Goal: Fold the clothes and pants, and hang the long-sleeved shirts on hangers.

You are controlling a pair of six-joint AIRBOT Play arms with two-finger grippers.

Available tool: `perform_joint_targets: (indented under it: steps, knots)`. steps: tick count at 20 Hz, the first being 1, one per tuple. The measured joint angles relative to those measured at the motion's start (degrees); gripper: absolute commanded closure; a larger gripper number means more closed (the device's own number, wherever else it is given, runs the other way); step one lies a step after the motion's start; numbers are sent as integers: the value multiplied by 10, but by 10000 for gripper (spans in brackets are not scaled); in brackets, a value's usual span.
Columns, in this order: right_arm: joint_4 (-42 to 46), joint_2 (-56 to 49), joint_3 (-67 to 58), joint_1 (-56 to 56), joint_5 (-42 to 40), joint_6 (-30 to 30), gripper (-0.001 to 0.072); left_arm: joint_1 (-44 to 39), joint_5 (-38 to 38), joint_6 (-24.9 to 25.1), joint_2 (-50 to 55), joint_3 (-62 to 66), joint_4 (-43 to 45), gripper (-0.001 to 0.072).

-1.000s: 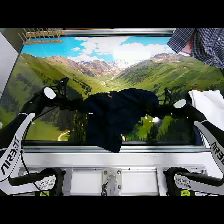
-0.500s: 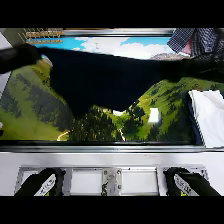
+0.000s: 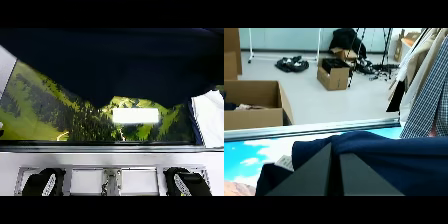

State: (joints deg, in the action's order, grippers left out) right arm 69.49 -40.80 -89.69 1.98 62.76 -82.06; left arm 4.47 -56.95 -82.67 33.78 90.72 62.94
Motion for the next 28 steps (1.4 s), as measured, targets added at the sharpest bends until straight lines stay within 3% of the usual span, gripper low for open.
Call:
perform_joint_targets:
  steps: [5, 9, 11, 14, 15, 16, 17, 18, 20, 23, 25, 28]
  knots:
    - [4, 10, -2, 0, 54, -44, 698, 0, -99, -56, -8, -3, 1, 699]
    - [3, -71, -2, -7, 113, -83, 698, 0, -203, -101, 57, -72, 2, 699]
    - [2, -147, -2, -19, 125, -91, 698, 0, -203, -108, 110, -130, 2, 699]
    - [0, -276, -4, -33, 85, -80, 696, 0, -124, -91, 210, -190, -6, 699]
    - [0, -326, -10, -36, 52, -74, 647, 0, -82, -77, 252, -197, -13, 578]
    - [0, -365, -17, -38, 25, -71, 423, 0, -44, -67, 291, -194, -16, 230]
    - [0, -401, -28, -38, -2, -68, 180, 2, -12, -60, 325, -182, -20, 77]
    - [-2, -428, -40, -38, -24, -66, 99, 5, 12, -55, 361, -164, -24, 77]
    - [-5, -464, -62, -34, -53, -64, 100, 17, 34, -48, 416, -121, -28, 76]
    - [0, -468, -75, -22, -59, -58, 109, 47, 10, -31, 459, -90, -27, 77]
    - [4, -448, -68, -18, -36, -42, 250, 69, -19, -12, 463, -116, -26, 78]
    - [9, -395, -20, -18, 7, -21, 276, 97, -44, 6, 449, -216, -25, 77]
